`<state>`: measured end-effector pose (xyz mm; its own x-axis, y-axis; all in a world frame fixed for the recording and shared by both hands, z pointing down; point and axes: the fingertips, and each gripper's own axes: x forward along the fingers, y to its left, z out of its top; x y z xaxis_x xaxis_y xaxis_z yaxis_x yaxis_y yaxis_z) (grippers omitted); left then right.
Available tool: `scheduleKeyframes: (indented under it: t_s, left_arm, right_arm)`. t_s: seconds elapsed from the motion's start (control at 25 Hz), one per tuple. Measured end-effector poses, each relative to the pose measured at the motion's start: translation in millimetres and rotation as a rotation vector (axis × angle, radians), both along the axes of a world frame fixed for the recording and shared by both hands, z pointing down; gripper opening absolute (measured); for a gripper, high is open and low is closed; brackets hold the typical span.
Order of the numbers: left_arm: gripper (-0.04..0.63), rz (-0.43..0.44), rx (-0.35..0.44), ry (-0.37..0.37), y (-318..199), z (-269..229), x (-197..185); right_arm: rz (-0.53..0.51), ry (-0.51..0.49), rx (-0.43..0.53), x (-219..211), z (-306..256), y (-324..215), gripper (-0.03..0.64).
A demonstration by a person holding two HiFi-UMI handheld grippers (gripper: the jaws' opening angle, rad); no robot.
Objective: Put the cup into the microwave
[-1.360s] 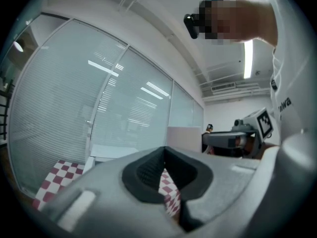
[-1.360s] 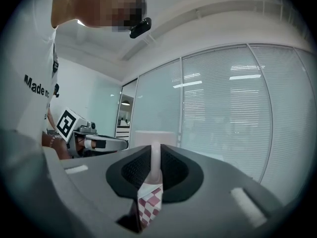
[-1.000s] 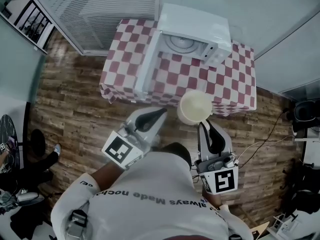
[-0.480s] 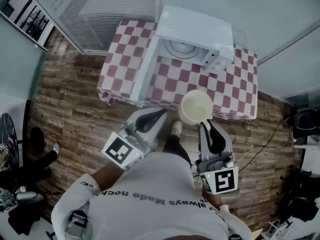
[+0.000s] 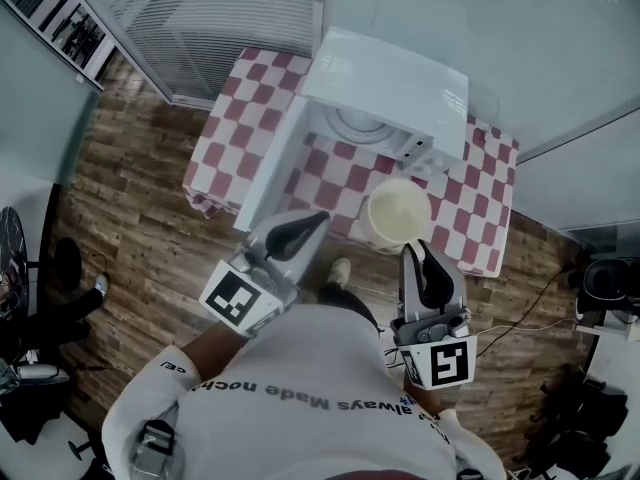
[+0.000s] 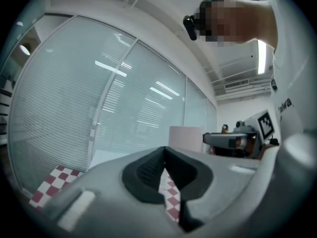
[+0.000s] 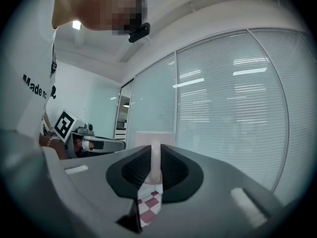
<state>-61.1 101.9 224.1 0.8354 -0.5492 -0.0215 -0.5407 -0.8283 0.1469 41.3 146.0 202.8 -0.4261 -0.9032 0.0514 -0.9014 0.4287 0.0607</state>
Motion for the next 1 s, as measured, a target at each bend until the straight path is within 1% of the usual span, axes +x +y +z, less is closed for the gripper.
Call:
scheduleKeyframes:
  t_s: [0.24,0.6,0.76,1.0]
  left_arm:
    - [0.005,-0.045,-0.003,-0.009,-31,-1,40]
    - [0.003,-0.089,-0.006,-0.020,-69,7,95]
    - [0.003,-0.106,-0.014,-0.022,-78,10,107]
    - [0.003,-0.117,-0.034,-0.026,-92,15,106]
  right_arm:
    - [-0.051,-0.008,-0.001,40,0,-36,0.041]
    - [-0.085,-0.014,0.002,98,8,-76,0.041]
    - [-0.102,-0.017,-0.011,110,14,-88,0.041]
    - [-0.124,-0.016,-0.013,107,15,-103,0.041]
